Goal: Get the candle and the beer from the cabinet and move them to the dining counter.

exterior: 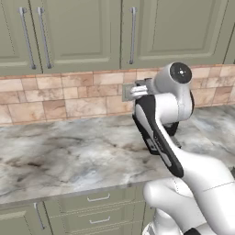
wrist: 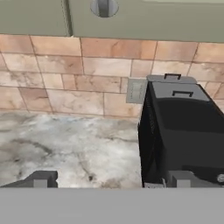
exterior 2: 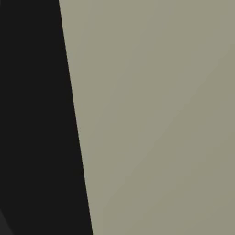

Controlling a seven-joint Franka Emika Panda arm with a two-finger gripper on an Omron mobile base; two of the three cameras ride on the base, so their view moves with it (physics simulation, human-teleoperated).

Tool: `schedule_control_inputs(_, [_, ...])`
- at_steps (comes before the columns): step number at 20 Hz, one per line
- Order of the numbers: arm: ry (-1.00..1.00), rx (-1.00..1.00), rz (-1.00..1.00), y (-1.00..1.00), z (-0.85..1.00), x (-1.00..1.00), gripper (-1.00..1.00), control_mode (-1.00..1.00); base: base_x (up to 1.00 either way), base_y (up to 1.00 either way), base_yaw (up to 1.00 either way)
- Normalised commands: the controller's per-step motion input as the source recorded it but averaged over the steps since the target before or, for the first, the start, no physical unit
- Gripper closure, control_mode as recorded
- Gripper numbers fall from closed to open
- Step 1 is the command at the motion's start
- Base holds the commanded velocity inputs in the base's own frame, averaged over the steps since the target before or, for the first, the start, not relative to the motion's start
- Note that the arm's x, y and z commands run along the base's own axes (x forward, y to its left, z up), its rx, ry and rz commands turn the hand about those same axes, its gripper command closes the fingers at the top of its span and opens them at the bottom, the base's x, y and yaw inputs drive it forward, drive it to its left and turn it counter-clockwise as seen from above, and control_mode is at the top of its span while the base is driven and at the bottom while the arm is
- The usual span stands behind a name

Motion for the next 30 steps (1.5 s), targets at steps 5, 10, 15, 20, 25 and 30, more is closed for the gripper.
schedule_control_inputs(5, [-0.2, 0.0, 0.0, 0.15, 0.53, 0.0, -1.0, -1.0, 0.0, 0.0, 0.0])
schedule_control_inputs(10, [-0.2, 0.0, 0.01, 0.13, 0.51, 0.0, -1.0, -1.0, 0.0, 0.0, 0.0])
schedule_control_inputs(15, [-0.11, 0.0, 0.0, 0.05, 0.44, 0.0, -1.0, -1.0, 0.0, 0.0, 0.0])
schedule_control_inputs(20, [-0.01, 0.06, 0.02, -0.05, 0.43, 0.0, -1.0, -1.0, 0.0, 0.0, 0.0])
schedule_control_inputs(25, [0.01, 0.06, 0.04, -0.04, 0.47, 0.06, -1.0, -1.0, 0.0, 0.0, 0.0])
schedule_control_inputs(30, [0.0, 0.0, 0.0, -0.02, 0.41, 0.09, -1.0, -1.0, 0.0, 0.0, 0.0])
